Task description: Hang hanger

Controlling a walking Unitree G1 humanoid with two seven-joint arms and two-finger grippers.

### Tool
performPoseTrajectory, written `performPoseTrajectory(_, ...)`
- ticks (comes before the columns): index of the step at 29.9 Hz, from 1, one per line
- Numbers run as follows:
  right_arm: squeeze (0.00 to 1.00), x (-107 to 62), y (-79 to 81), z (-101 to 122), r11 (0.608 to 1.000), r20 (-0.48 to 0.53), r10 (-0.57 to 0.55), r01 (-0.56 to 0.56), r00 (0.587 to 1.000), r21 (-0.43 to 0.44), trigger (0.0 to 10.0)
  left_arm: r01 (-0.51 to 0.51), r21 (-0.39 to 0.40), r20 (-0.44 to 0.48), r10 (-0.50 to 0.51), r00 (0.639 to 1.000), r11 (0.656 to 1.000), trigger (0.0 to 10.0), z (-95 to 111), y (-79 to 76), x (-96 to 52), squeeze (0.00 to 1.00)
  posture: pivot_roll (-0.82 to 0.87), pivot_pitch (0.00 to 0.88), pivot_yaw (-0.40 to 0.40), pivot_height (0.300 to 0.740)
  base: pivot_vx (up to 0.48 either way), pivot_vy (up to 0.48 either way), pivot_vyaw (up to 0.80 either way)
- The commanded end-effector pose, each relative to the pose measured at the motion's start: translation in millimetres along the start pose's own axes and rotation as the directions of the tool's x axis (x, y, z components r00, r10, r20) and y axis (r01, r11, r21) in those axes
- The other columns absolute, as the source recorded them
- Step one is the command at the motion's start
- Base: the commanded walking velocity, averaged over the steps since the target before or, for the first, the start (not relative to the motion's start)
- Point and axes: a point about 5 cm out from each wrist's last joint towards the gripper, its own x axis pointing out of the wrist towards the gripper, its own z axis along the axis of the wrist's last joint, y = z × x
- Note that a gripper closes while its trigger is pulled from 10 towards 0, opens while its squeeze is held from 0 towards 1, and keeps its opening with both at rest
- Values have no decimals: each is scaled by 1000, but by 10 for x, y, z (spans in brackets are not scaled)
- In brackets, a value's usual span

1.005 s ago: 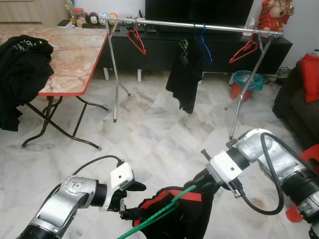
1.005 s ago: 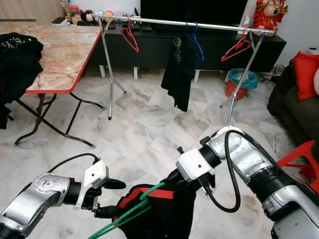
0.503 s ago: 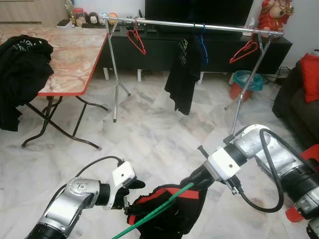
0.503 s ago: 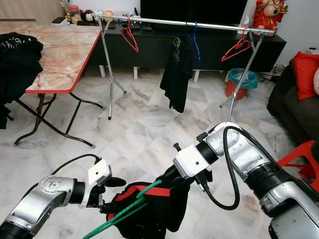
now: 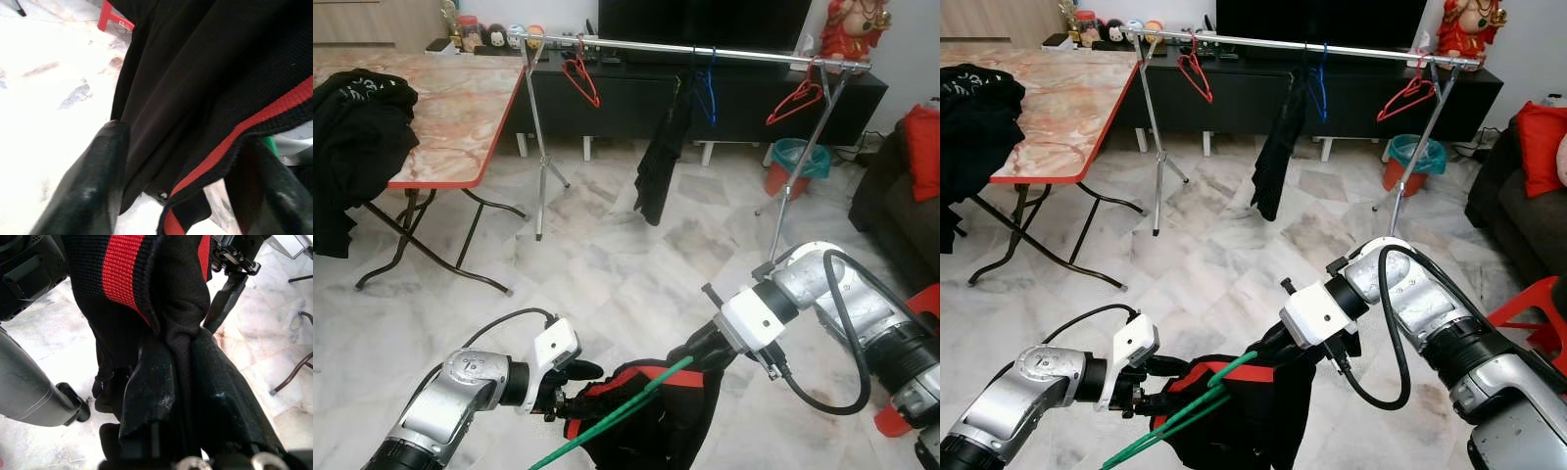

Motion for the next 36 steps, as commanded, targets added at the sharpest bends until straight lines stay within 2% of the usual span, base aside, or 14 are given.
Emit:
performPoseTrajectory(1,0,-67,-73,73,999,-6,-16,16,1000,-38,10000,13,1,-2,-13,1000,1000,0,13,-12,-24,0,23,0,-60,740,0,0,0)
performPoseTrajectory(20,0,-78,-89,46,999,-5,-38,38,999,-32,10000,54,-27,-6,-54,998,998,0,-23,-68,-44,0,23,0,-54,740,0,0,0)
performPoseTrajectory(36,0,-81,-91,37,998,-9,-43,43,999,-37,10000,40,-36,3,-39,999,999,0,-32,-63,-59,0,22,0,-52,740,0,0,0)
